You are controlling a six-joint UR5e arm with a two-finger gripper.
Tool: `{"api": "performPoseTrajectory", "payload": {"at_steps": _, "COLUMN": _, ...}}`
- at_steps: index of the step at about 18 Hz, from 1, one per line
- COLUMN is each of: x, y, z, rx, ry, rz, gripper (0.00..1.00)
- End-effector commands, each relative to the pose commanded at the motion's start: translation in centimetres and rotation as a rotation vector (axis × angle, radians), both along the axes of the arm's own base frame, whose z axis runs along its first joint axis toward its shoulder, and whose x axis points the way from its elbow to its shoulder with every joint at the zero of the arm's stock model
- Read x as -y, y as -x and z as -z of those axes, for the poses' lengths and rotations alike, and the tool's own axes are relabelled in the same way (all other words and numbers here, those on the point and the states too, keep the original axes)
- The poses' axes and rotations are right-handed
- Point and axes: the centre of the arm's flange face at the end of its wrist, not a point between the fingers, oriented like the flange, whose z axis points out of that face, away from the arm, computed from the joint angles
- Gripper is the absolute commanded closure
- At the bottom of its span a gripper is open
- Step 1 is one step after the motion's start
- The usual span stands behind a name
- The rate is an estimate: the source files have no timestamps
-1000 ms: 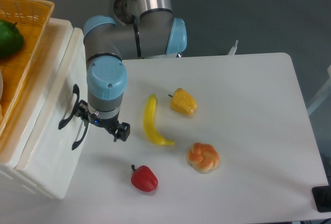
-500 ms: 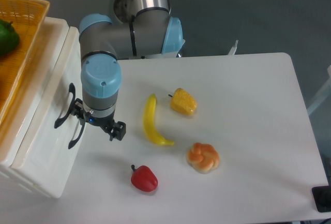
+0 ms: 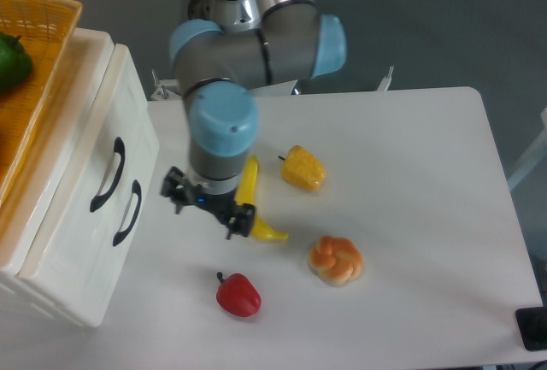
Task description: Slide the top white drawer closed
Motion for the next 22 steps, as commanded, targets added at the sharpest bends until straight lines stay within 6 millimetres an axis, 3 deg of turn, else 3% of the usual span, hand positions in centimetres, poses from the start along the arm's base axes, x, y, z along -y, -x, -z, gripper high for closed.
{"api": "performPoseTrajectory", "payload": {"at_steps": 5, "x": 4.3, "y": 6.2, "z": 0.5, "rx": -0.026, "ry": -0.005, "rz": 0.028, "gripper": 0.0}}
{"api": "performPoseTrajectory", "payload": {"at_steps": 10, "x": 8.1, "y": 10.3, "z": 0.3, "rx": -0.044, "ry": -0.016, "rz": 0.019, "gripper": 0.0}}
{"api": "performPoseTrajectory", "payload": {"at_steps": 13, "x": 9.5, "y": 11.0, "z": 0.2, "rx": -0.044, "ry": -0.013, "rz": 0.039, "gripper": 0.0}}
{"api": "performPoseTrajectory", "payload": {"at_steps": 22, "x": 9.9, "y": 10.8, "z": 0.0, "rx": -0.048, "ry": -0.01, "rz": 0.056, "gripper": 0.0}}
